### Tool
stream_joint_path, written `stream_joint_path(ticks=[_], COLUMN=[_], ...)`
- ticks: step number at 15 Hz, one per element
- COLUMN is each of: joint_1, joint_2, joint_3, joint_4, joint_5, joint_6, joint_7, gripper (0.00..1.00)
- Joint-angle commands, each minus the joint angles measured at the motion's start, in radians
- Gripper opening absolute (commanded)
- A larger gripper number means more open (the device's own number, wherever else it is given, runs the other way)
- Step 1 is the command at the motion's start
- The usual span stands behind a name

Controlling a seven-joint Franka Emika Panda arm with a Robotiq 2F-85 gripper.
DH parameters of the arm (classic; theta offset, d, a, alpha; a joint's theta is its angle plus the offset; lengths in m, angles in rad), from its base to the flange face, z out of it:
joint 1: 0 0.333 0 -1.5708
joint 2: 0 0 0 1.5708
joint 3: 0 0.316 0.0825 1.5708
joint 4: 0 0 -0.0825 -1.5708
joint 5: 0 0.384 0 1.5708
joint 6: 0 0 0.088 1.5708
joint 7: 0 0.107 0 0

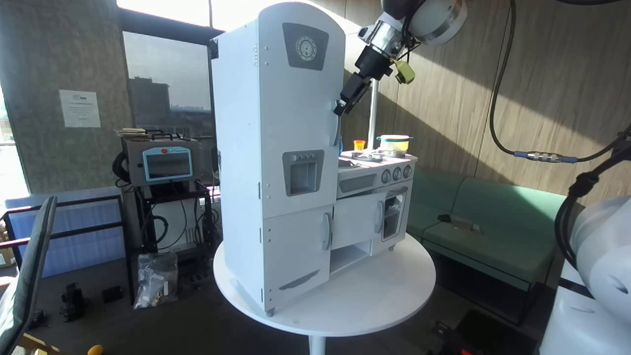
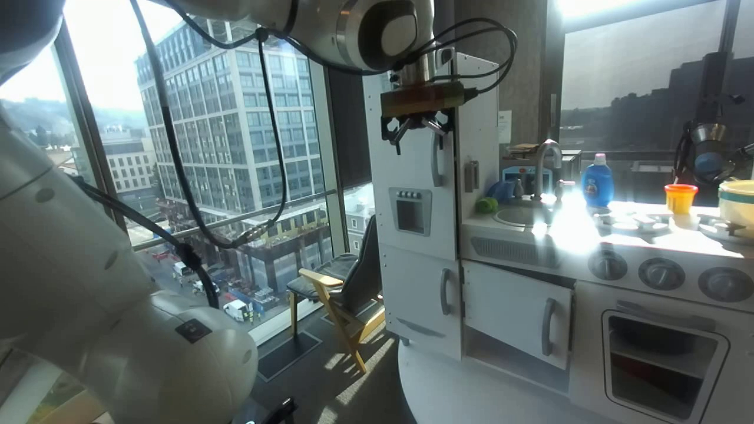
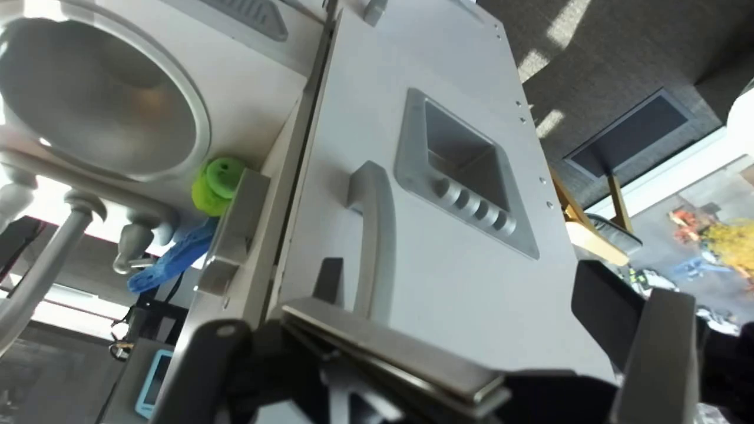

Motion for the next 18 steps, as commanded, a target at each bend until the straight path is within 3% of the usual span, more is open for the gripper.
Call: stream_joint_path(ticks=[1, 4, 8, 10, 15, 17, 18], joint_1=[0.041, 0.058, 0.057, 0.060, 0.042, 0.002, -0.048], joint_2=[0.013, 0.024, -0.013, -0.035, -0.074, -0.077, -0.078], joint_3=[-0.033, -0.043, -0.050, -0.064, -0.120, -0.108, -0.061], joint_4=[-0.027, -0.051, -0.081, -0.086, -0.049, -0.020, -0.014], joint_5=[0.141, 0.224, 0.270, 0.290, 0.342, 0.287, 0.218], joint_6=[0.175, 0.252, 0.176, 0.109, -0.203, -0.368, -0.383], joint_7=[-0.123, -0.214, -0.279, -0.316, -0.388, -0.338, -0.248], gripper=[1.00, 1.00, 1.00, 1.00, 1.00, 1.00, 1.00])
